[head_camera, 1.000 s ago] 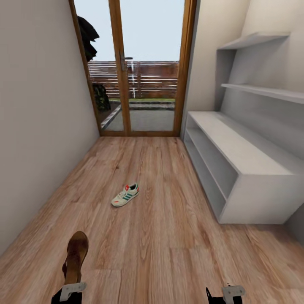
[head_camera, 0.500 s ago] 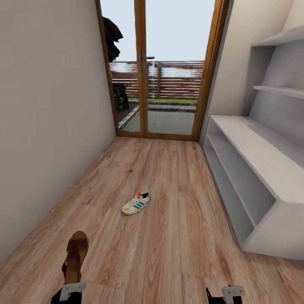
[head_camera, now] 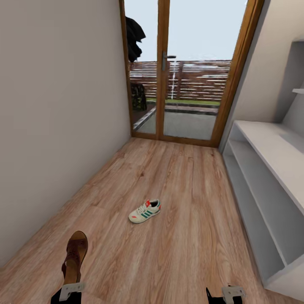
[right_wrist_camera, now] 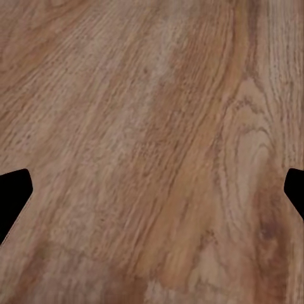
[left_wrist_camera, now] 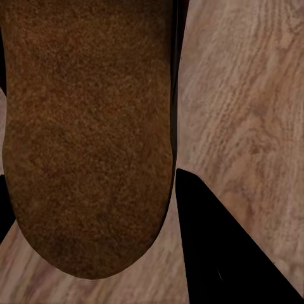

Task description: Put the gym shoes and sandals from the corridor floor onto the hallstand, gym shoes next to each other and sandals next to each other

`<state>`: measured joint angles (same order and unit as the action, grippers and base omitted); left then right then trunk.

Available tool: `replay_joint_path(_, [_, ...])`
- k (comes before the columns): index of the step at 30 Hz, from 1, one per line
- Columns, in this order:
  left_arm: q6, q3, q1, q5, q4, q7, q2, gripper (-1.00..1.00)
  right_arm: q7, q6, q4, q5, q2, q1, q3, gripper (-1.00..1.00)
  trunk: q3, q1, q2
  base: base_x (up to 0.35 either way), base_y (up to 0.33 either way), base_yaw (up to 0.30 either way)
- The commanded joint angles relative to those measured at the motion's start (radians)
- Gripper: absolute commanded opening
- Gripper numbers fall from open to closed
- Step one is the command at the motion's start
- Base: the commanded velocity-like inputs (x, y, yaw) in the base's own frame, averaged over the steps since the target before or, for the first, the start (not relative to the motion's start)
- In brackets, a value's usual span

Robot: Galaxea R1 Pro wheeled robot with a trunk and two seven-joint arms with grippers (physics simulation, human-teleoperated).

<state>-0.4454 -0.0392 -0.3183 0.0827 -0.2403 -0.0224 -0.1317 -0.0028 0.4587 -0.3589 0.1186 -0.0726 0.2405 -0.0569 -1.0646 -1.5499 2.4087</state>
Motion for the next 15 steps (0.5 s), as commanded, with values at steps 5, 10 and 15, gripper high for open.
replay_joint_path(5, [-0.003, 0.000, -0.001, 0.005, 0.001, -0.002, 0.000, -1.00, 0.000, 0.003, 0.000, 0.010, 0.001, 0.000, -0.006, 1.00, -0.001, 0.000, 0.000, 0.262, -0.167, 0.279])
replay_joint_path(10, [-0.003, 0.000, -0.001, 0.005, 0.001, -0.002, 0.000, -1.00, 0.000, 0.003, 0.000, 0.010, 0.001, 0.000, -0.006, 1.00, -0.001, 0.000, 0.000, 0.253, -0.167, 0.279])
replay_joint_path(15, [-0.003, -0.001, -0.001, 0.005, 0.001, -0.002, 0.000, -1.00, 0.000, 0.003, 0.000, 0.010, 0.001, 0.000, -0.006, 1.00, -0.001, 0.000, 0.000, 0.244, -0.167, 0.279])
